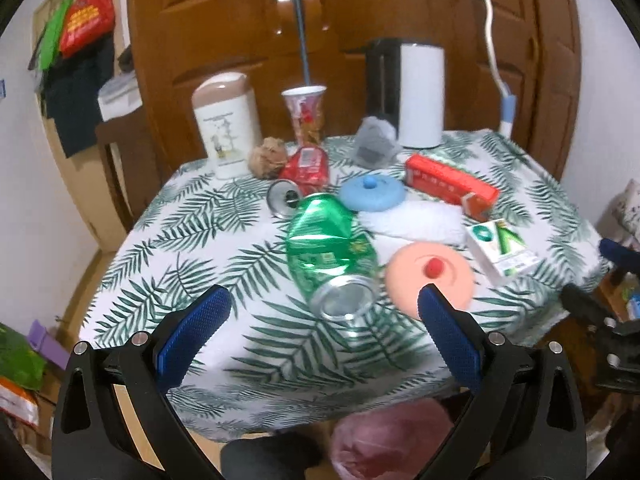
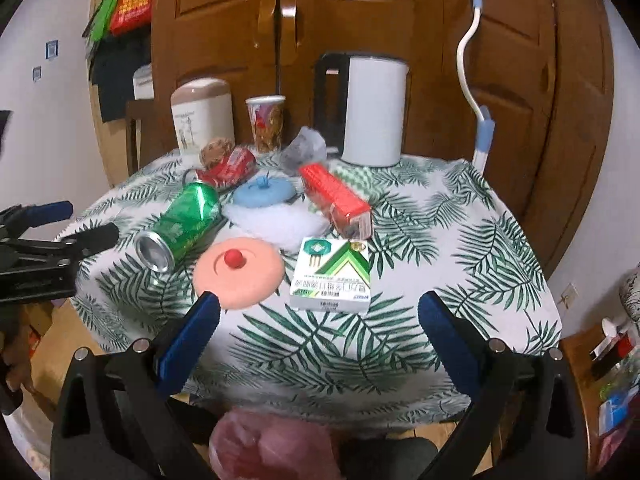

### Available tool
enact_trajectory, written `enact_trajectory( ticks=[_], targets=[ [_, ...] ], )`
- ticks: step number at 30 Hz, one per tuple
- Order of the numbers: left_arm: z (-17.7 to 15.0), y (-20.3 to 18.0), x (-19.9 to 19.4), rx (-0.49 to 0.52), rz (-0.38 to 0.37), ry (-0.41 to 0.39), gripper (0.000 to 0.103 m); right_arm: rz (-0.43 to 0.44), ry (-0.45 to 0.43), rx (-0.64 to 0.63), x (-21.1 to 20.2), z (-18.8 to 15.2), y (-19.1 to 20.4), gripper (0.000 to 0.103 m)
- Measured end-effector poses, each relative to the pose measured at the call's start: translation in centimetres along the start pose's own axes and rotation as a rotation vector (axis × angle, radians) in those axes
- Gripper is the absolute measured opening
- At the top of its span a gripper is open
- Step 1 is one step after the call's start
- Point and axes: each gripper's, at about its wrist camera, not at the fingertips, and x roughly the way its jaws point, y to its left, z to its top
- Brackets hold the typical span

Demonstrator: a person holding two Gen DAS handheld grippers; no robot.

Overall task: Collect trash
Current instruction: 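Grasp the crushed green can with the left gripper while the right gripper grasps the eye-drop box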

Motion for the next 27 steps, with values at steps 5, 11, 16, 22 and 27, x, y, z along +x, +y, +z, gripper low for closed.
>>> enact_trajectory(
  ticks=[5, 11, 16, 22, 27],
  targets=[
    [0.5, -0.1, 2.1, -0.003, -0.003, 0.036, 0.097, 0.025, 0.014, -0.026, 0.5, 0.3, 0.0, 0.098],
    [1.1, -0.3, 4.7, -0.015, -0.011, 0.067, 0.097, 0.035, 0.047, -0.024, 2.2, 0.5, -0.3, 0.098],
    [2.0, -0.2, 7.5, -0.027, -0.01, 0.104, 0.097, 0.022, 0.064, -0.028, 3.9, 0.8, -0.2, 0.098],
    [2.6, -0.5, 10.5, -0.031, -0.014, 0.143, 0.097, 0.008, 0.085, -0.032, 6.3, 1.3, -0.4, 0.098],
    [2.6, -0.5, 12.3, -0.03, -0.011, 0.171, 0.097, -0.001, 0.104, -0.021, 8.4, 1.6, -0.8, 0.098]
  ],
)
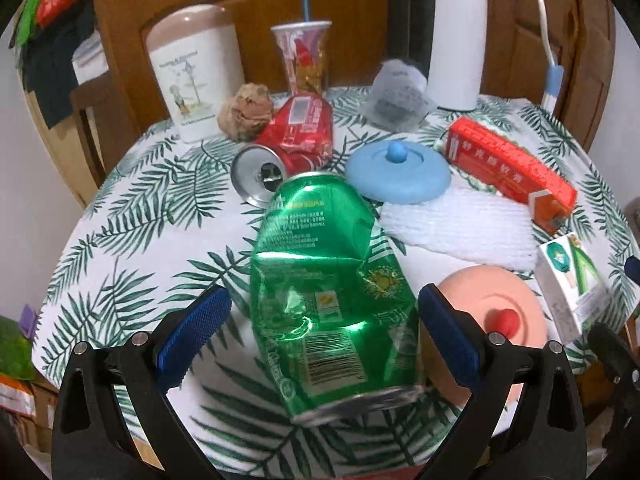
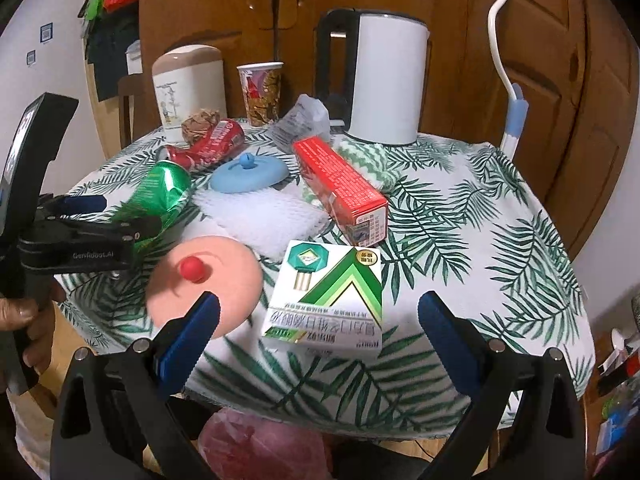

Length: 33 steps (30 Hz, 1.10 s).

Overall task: Collect trash
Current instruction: 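Grasp the crushed green can with the left gripper while the right gripper grasps the eye-drop box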

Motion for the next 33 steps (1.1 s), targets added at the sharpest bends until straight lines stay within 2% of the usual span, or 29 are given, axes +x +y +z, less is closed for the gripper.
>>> enact_trajectory(
  ticks=[22, 26, 28, 32, 33],
  targets=[
    [0.6, 1.0, 2.1, -0.033, -0.008, 0.025, 0.097, -0.001, 0.023, -0.003, 2.5, 0.5, 0.1, 0.098],
    [0.5, 1.2, 2.3, -0.04, -0.016, 0.033, 0.087, -0.002, 0.026, -0.004, 2.7, 0.6, 0.1, 0.098],
    [0.4, 1.2, 2.4, -0.043, -0.017, 0.035, 0.086, -0.001, 0.026, -0.003, 2.7, 0.6, 0.1, 0.098],
    [0.3, 1.2, 2.6, -0.049, -0.028, 0.043, 0.069, -0.002, 0.027, -0.003, 2.9, 0.6, 0.1, 0.098],
    [0.3, 1.2, 2.7, -0.053, -0.033, 0.044, 0.069, -0.002, 0.026, -0.003, 2.9, 0.6, 0.1, 0.098]
  ],
)
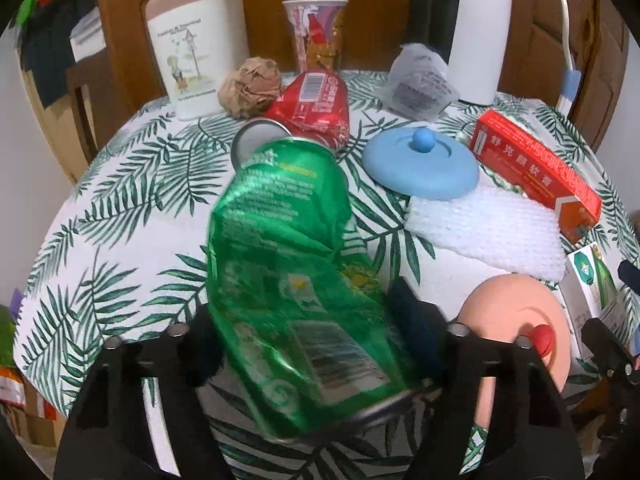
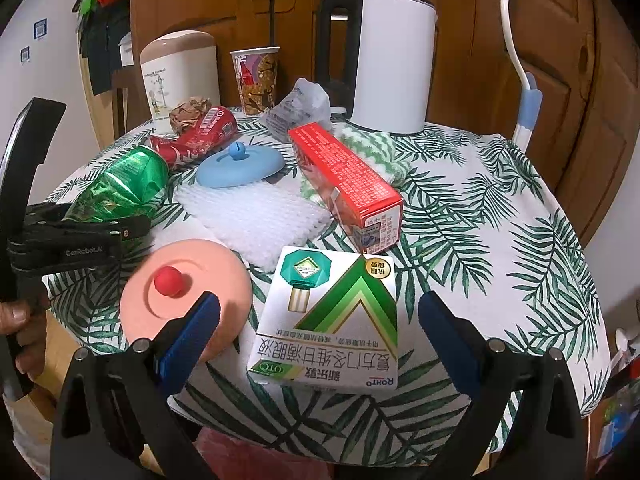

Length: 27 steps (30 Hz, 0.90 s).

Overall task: Collect trash
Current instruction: 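Grasp the crushed green can with the left gripper while the right gripper grasps the eye-drop box, then lift the green can with the left gripper while the right gripper lifts the eye-drop box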

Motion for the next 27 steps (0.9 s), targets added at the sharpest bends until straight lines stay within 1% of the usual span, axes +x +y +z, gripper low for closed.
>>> enact_trajectory(
  ticks=[5, 15, 17, 18, 20, 23, 27],
  targets=[
    [-0.4, 0.6, -0.2, -0.022, -0.043, -0.005, 0.067, -0.004, 0.005, 0.0, 0.3, 0.0, -0.1, 0.098],
    [-1.1, 1.1, -0.9, -0.01, -0.048, -0.017, 0.066, -0.013, 0.036, 0.032, 1.5, -0.1, -0.9, 0.098],
    [-1.1, 1.1, -0.9, -0.011, -0.053, -0.019, 0.066, -0.014, 0.043, 0.049, 1.8, -0.1, -1.2, 0.093],
    [-1.1, 1.1, -0.9, -0.009, -0.056, -0.02, 0.066, -0.01, 0.054, 0.052, 2.1, -0.2, -1.3, 0.087],
    [-1.1, 1.2, -0.9, -0.009, -0.071, -0.024, 0.066, -0.02, 0.052, 0.038, 2.2, -0.3, -1.1, 0.086],
    [-1.1, 1.5, -0.9, -0.024, -0.095, -0.032, 0.066, -0.016, 0.035, 0.02, 2.2, -0.3, -0.8, 0.074],
    [-1.1, 1.6, -0.9, -0.025, -0.11, -0.04, 0.066, -0.011, 0.013, -0.017, 2.1, -0.2, -0.4, 0.071]
  ],
)
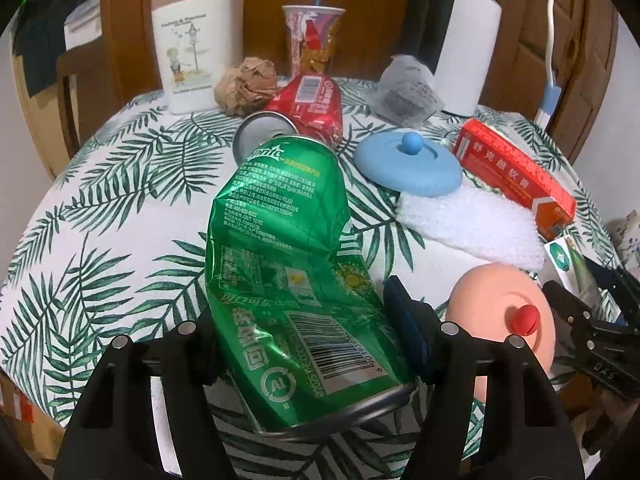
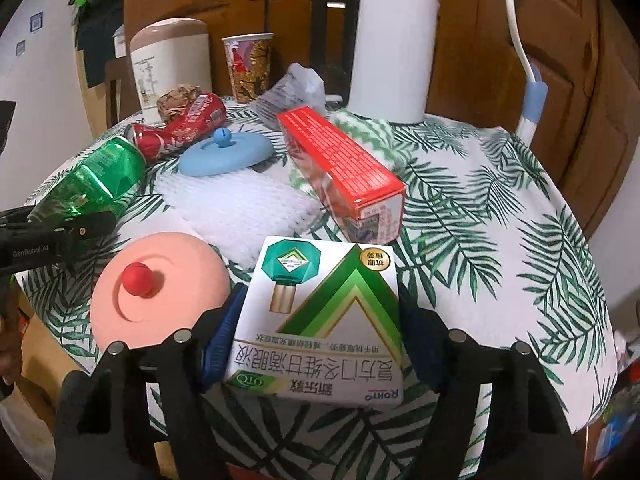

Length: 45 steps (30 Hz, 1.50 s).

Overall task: Collect trash
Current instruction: 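Lift the green can with the left gripper while the right gripper lifts the eye-drop box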

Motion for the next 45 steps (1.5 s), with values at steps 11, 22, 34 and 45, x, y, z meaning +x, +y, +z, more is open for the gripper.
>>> enact_trajectory(
  ticks=[11, 22, 34, 45],
  targets=[
    [-0.7, 0.0, -1.5, 0.003, -0.051, -0.038, 0.063, 0.066, -0.041, -0.017, -2.0, -0.2, -0.1, 0.07],
    [-1.7, -0.5, -3.8, 0.004, -0.087, -0.072, 0.062, 0.111, -0.074, -0.033, -4.2, -0.2, 1.0, 0.07],
    [-2.0, -0.6, -3.1, 0.005, -0.109, -0.046, 0.038, 0.131, -0.077, -0.05, -4.7, -0.6, 1.6, 0.07],
    [-2.2, -1.2, -3.9, 0.011, -0.147, -0.074, 0.034, 0.171, -0.079, -0.056, -4.5, -0.5, 2.0, 0.07]
  ],
)
